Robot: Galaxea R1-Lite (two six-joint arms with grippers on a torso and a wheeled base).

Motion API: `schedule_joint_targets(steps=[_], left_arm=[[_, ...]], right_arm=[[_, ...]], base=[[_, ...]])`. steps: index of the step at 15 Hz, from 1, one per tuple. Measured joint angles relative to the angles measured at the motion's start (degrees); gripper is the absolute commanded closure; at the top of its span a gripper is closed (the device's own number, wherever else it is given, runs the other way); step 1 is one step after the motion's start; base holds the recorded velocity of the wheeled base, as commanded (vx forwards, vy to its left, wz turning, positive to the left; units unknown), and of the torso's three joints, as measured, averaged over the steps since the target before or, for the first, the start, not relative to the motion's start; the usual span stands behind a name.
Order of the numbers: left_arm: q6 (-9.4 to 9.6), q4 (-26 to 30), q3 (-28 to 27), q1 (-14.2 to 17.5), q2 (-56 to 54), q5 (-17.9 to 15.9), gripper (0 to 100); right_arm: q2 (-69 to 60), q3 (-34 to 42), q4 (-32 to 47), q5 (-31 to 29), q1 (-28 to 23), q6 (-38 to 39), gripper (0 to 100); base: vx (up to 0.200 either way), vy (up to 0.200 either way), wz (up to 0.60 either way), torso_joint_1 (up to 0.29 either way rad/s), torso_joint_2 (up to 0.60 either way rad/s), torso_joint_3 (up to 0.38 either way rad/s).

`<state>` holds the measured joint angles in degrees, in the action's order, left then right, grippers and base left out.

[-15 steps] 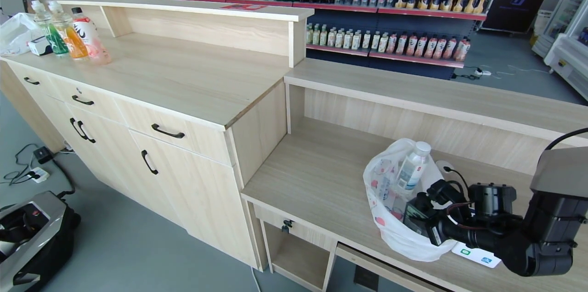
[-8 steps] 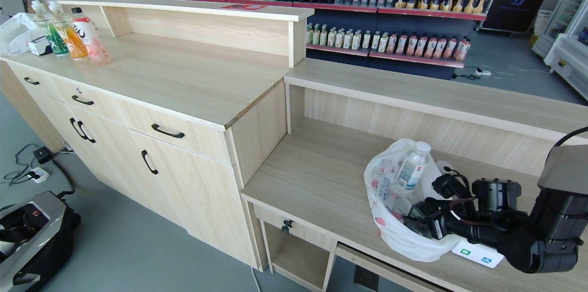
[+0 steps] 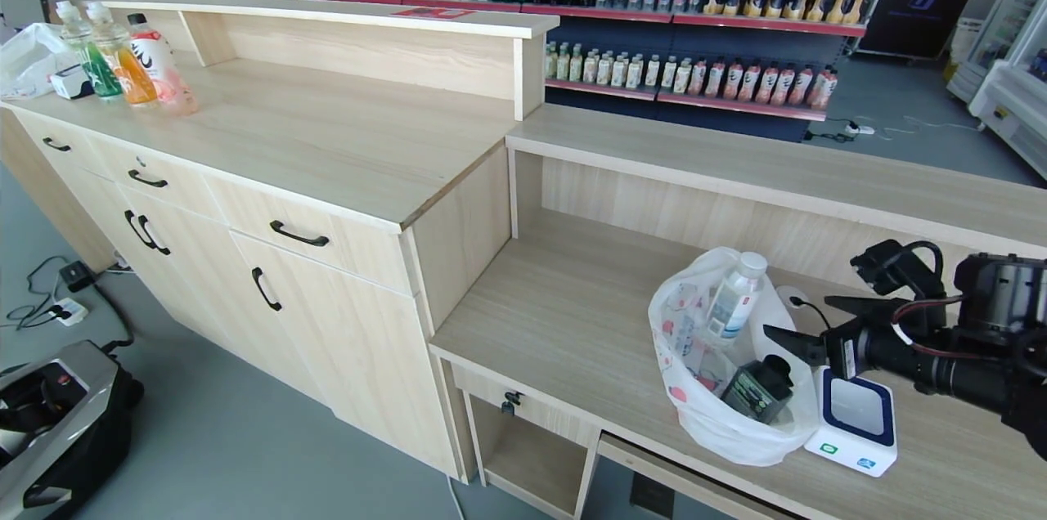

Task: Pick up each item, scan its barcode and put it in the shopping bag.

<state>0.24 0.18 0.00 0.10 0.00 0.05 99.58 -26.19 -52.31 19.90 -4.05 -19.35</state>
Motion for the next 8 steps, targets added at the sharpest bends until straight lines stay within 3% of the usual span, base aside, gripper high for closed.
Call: schedule_joint_targets(steps=[4, 6, 8], left_arm=[[0.0, 0.0, 0.0, 0.0, 0.0, 0.0, 0], [0.0, 0.0, 0.0, 0.0, 0.0, 0.0, 0], [0.02, 0.0, 0.0, 0.0, 0.0, 0.0, 0]], right_arm=[[-10.8, 0.8, 3.6, -3.7, -5.2, -4.1, 0], [-14.2, 0.3, 4.0, -11.4, -5.7, 1.2, 0], [-17.0, -0.3, 6.6, -14.2, -5.7, 3.9, 0]], base=[[0.0, 0.0, -0.6, 0.004, 0.0, 0.002], [0.0, 0.0, -0.6, 0.002, 0.0, 0.002], [0.0, 0.0, -0.6, 0.0, 0.0, -0.002]])
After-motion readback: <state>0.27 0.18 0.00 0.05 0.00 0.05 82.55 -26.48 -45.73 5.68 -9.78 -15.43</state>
